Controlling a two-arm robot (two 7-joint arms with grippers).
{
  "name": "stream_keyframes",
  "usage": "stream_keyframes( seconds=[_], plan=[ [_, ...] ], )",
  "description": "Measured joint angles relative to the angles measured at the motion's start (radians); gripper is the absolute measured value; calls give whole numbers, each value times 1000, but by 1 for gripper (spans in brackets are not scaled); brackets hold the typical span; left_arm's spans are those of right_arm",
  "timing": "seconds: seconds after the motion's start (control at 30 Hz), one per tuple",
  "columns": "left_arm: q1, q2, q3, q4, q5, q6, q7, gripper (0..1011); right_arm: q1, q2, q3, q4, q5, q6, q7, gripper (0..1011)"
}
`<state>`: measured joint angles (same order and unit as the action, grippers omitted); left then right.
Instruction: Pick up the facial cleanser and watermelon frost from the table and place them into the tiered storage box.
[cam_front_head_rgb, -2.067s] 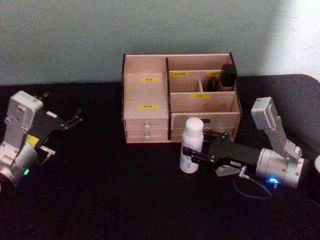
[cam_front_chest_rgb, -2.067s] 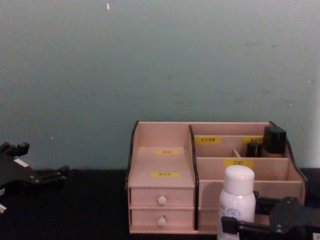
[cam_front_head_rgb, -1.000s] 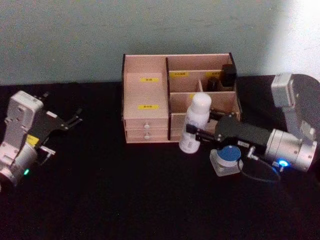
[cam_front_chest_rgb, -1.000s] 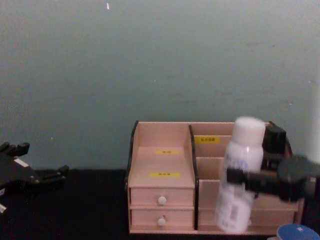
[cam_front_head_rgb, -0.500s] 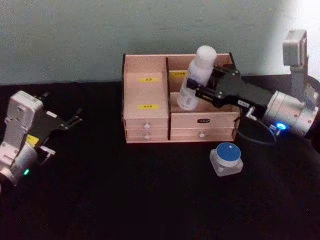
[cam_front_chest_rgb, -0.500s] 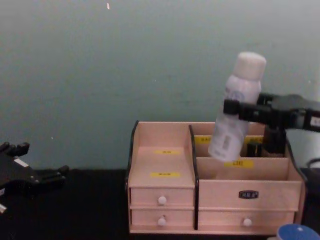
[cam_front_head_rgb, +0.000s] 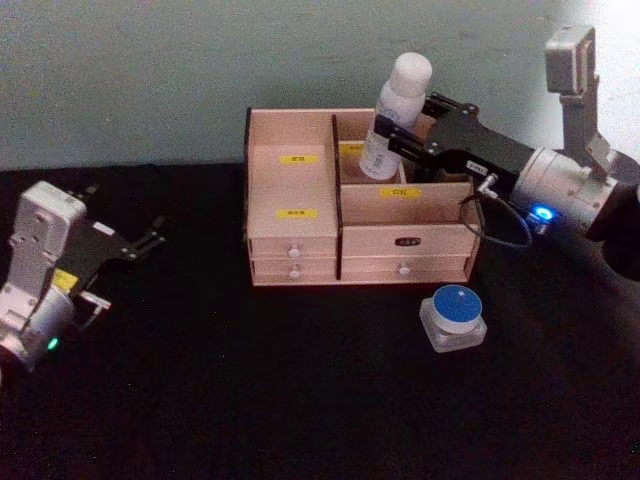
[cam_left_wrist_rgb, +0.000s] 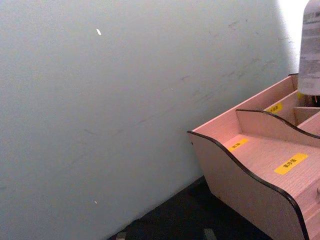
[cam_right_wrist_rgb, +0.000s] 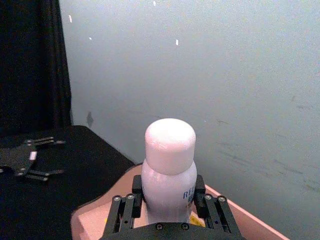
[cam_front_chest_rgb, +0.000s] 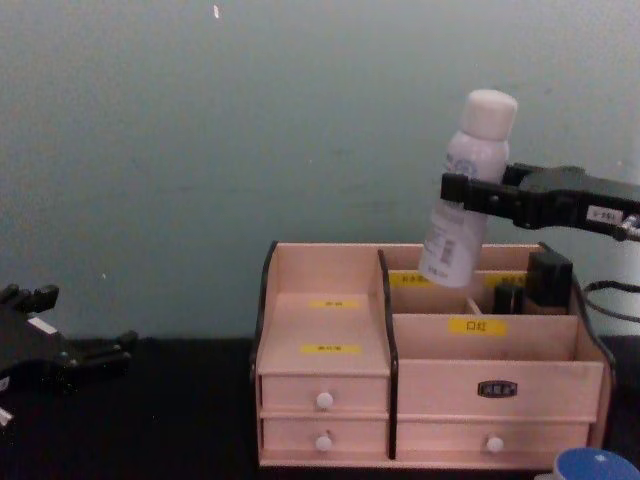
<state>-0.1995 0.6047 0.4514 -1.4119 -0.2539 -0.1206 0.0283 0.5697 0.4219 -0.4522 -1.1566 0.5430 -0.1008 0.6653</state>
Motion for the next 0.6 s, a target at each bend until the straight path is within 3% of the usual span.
stream_keyframes(
  seconds=[0.6],
  plan=[
    [0, 0, 0, 0, 0, 0, 0, 1001, 98, -86, -8, 203, -68, -13, -7, 593]
  ],
)
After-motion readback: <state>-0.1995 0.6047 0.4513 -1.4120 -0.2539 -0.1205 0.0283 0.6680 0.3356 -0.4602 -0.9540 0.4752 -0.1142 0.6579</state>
